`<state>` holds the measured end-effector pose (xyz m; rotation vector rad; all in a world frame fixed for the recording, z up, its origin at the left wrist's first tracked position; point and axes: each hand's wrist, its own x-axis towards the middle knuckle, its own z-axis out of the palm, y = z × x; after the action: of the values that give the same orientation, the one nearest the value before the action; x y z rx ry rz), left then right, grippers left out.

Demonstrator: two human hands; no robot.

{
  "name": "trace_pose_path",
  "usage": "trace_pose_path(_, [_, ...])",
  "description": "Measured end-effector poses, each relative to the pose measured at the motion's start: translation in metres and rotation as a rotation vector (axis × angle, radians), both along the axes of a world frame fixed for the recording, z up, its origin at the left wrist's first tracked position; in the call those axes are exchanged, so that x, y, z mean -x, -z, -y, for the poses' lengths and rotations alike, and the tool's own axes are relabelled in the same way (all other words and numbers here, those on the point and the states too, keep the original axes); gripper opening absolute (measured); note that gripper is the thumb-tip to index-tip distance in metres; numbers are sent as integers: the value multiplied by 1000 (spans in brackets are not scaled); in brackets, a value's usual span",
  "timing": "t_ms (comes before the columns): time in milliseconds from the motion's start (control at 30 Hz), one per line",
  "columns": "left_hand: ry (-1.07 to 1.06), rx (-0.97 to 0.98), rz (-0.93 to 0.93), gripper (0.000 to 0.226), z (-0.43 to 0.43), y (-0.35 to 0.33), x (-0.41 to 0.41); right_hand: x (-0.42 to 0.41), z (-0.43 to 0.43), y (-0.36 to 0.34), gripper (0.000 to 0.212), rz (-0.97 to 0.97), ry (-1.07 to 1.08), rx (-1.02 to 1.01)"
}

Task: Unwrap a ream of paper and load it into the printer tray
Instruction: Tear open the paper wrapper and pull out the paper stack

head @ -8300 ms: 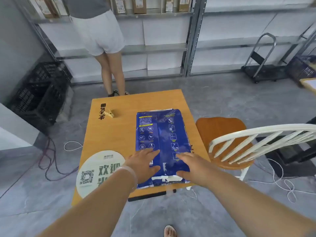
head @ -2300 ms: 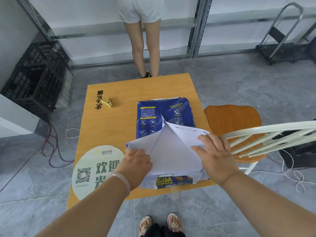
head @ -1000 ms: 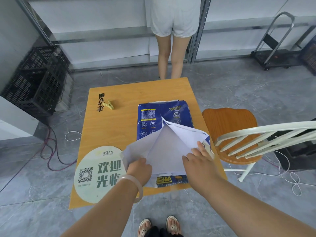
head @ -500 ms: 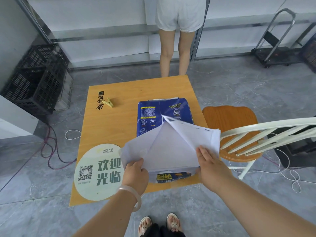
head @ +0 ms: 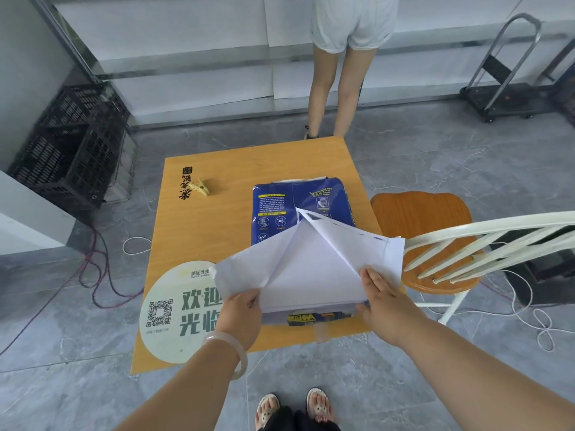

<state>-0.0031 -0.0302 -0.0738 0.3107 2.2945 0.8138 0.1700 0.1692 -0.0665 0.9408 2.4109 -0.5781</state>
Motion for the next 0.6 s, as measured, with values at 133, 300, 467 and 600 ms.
trace_pose_path(133, [-28, 4, -6, 22, 1, -11, -11, 0, 14, -13, 54, -211, 27, -101])
trace_pose_path(300, [-128, 0, 151, 23, -9, -21, -22, 4, 32, -13, 44, -229, 91, -39])
trace_pose_path(467, [-198, 25, 178, 30, -11, -11, -16, 3, 26, -16, 41, -233, 395, 34])
trace_pose_path(600, [-215, 31, 166, 32, -15, -12, -16, 5, 22, -18, 41, -222, 539, 146])
